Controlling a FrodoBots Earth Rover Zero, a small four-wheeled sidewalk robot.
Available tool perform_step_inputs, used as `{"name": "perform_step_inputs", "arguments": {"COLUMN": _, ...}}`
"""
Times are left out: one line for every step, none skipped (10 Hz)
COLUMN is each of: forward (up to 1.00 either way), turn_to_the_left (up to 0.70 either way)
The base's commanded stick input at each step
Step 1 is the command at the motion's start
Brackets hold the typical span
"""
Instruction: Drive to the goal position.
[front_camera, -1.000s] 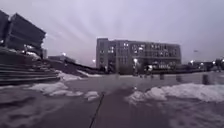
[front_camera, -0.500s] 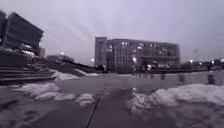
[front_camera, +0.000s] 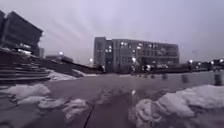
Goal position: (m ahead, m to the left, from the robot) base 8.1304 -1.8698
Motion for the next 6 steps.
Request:
{"name": "perform_step_inputs", "arguments": {"forward": 1.0, "turn_to_the_left": 0.27}}
{"name": "perform_step_inputs", "arguments": {"forward": 1.0, "turn_to_the_left": 0.27}}
{"name": "perform_step_inputs", "arguments": {"forward": 1.0, "turn_to_the_left": 0.27}}
{"name": "perform_step_inputs", "arguments": {"forward": 1.0, "turn_to_the_left": 0.27}}
{"name": "perform_step_inputs", "arguments": {"forward": 1.0, "turn_to_the_left": 0.27}}
{"name": "perform_step_inputs", "arguments": {"forward": 1.0, "turn_to_the_left": 0.27}}
